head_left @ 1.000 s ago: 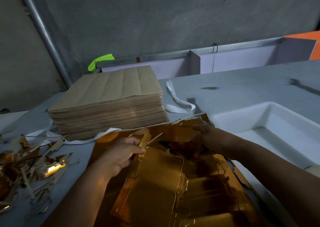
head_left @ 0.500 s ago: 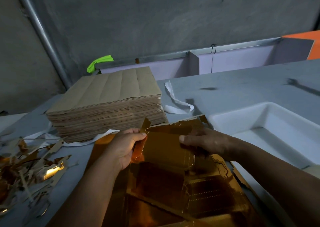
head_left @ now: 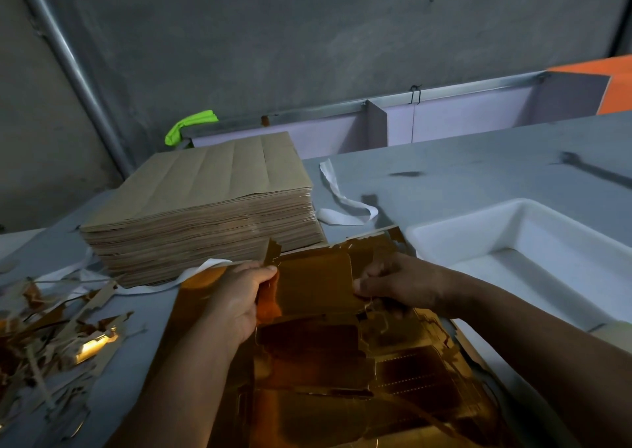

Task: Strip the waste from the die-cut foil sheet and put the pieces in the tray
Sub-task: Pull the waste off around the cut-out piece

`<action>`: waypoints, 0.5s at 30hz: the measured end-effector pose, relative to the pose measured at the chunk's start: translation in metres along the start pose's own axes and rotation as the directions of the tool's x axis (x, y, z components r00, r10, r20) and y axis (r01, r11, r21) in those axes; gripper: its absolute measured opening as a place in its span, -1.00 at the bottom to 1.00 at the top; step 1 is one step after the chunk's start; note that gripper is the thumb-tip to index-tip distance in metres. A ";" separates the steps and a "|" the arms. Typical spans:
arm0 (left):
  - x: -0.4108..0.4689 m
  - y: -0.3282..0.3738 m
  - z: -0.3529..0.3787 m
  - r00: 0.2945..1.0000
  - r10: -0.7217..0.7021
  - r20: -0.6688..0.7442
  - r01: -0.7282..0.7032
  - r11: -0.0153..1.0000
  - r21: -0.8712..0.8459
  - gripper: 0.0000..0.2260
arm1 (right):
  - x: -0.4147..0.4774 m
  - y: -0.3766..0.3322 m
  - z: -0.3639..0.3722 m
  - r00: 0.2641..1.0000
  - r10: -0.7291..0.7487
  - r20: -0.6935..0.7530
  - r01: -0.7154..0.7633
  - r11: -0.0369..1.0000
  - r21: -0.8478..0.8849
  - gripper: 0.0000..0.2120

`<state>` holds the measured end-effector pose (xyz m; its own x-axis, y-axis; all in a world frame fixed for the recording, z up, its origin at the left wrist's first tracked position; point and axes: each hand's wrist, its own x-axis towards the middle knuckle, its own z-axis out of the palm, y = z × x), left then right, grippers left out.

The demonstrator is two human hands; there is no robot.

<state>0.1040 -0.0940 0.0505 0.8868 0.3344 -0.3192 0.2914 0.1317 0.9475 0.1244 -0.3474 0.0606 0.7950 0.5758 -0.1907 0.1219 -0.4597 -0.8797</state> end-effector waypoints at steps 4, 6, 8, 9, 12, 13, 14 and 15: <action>0.002 -0.011 0.006 0.999 0.029 0.013 -0.030 0.999 0.019 -0.87 | 0.003 0.003 0.000 0.996 0.043 -0.078 -0.044 0.999 -0.012 -0.70; 0.004 -0.021 0.010 0.997 0.072 -0.023 -0.069 0.994 0.084 -0.89 | 0.004 0.004 -0.001 0.993 0.059 -0.103 -0.061 0.998 -0.014 -0.71; 0.004 -0.035 0.013 0.987 0.152 -0.044 -0.142 0.975 0.173 -0.86 | 0.004 0.004 -0.001 0.993 0.063 -0.104 -0.067 0.997 -0.038 -0.72; 0.003 -0.042 0.015 0.977 0.204 -0.056 -0.188 0.959 0.213 -0.83 | 0.004 0.004 0.000 0.993 0.063 -0.101 -0.069 0.996 -0.052 -0.73; 0.002 -0.059 0.019 0.935 0.340 -0.101 -0.302 0.913 0.275 -0.78 | 0.004 0.004 0.000 0.992 0.074 -0.103 -0.081 0.994 -0.071 -0.75; 0.002 -0.061 0.020 0.921 0.371 -0.116 -0.323 0.897 0.301 -0.78 | 0.004 0.004 0.000 0.992 0.076 -0.105 -0.084 0.994 -0.075 -0.75; 0.002 -0.063 0.021 0.911 0.392 -0.129 -0.335 0.884 0.326 -0.77 | 0.004 0.004 0.000 0.991 0.078 -0.105 -0.086 0.993 -0.079 -0.76; 0.003 -0.064 0.022 0.905 0.401 -0.142 -0.336 0.878 0.342 -0.76 | 0.004 0.004 0.000 0.991 0.081 -0.105 -0.090 0.993 -0.078 -0.76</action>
<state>0.0956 -0.1217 -0.0103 0.8685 0.4877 0.0888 0.0809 -0.3162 0.9453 0.1283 -0.3463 0.0565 0.8601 0.4626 -0.2149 0.0961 -0.5608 -0.8224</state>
